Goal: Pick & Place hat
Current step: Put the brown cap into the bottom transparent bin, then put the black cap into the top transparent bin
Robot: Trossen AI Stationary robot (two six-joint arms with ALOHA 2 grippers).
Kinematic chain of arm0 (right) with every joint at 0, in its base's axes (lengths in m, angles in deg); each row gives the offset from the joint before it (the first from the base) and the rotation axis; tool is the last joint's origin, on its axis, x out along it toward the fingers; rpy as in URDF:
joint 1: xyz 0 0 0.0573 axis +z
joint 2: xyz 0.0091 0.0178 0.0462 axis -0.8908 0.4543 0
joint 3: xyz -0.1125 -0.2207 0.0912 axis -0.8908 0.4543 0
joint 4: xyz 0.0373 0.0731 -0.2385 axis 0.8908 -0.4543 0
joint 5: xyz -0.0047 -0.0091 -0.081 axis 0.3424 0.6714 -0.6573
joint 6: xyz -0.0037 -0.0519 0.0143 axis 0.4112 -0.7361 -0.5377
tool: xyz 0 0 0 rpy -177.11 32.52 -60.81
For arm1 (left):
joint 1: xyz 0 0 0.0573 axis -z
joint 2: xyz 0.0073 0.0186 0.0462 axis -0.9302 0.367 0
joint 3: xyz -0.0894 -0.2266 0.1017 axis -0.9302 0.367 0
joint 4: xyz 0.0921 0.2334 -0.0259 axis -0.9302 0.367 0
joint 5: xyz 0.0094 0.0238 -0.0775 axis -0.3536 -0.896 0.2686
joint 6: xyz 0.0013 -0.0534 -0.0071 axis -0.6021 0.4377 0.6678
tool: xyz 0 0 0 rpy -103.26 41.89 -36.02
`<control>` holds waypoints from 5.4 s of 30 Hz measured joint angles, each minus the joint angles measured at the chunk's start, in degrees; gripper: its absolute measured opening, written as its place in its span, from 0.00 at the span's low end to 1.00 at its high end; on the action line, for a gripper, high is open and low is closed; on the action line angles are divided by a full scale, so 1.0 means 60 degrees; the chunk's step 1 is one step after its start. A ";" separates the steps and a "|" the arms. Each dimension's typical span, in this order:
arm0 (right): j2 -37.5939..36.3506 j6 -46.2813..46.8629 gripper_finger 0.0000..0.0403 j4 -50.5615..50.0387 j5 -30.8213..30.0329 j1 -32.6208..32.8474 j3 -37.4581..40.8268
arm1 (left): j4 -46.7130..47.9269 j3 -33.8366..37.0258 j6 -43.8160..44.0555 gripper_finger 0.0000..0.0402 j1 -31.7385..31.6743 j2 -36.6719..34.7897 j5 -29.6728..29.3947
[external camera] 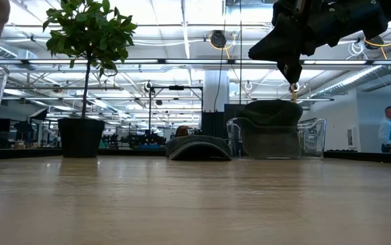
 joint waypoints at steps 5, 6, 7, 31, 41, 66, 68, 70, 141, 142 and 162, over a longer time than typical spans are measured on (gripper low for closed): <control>0.0000 0.0000 0.01 -0.0002 0.0000 0.0000 0.0000 | 0.0497 0.0000 -0.0002 0.73 0.0000 -0.0822 0.0027; 0.0000 0.0000 0.01 -0.0004 0.0000 0.0000 0.0000 | 0.0605 0.0000 -0.0002 0.73 0.0000 -0.0983 0.0029; 0.0000 0.0000 0.01 -0.0004 0.0000 0.0000 0.0000 | 0.0700 0.0000 -0.0004 0.74 0.0000 -0.1152 0.0031; 0.0000 -0.0004 0.01 -0.0004 0.0037 0.0000 0.0000 | 0.1080 0.0000 -0.4708 0.74 -0.2630 -0.2655 -0.2355; 0.0000 -0.0564 0.01 -0.0004 0.0039 0.0002 0.0000 | 0.0606 0.0000 -0.6592 0.74 -0.6342 -0.2549 -0.2231; -0.0004 -0.1426 0.02 -0.2857 -0.0001 -0.0047 0.0004 | -0.5909 0.0147 -1.6338 0.04 -0.9626 0.0054 0.1631; -0.0004 -0.1477 0.05 -0.2860 -0.0065 -0.0171 0.0004 | -0.6193 0.0700 -1.6907 0.02 -0.9726 -0.0269 0.2077; -0.0004 -0.1299 0.09 -0.2830 -0.0479 -0.0315 0.0004 | -0.6980 0.1721 -1.7237 0.01 -0.9868 -0.0804 0.2544; 1.0797 -0.9275 0.13 -0.8339 0.0738 -0.5497 -1.1210 | -1.3343 1.1260 -1.7010 0.01 -1.2203 -0.9343 0.5165; 1.0734 -0.9243 0.13 -0.8365 0.0714 -0.5495 -1.1197 | -1.3349 1.1260 -1.7010 0.01 -1.2203 -0.9343 0.5165; 0.7542 -0.8313 0.00 -0.8348 0.2809 -0.5444 -1.1200 | -1.3427 1.1256 -1.7467 0.03 -1.2716 -0.9343 0.4982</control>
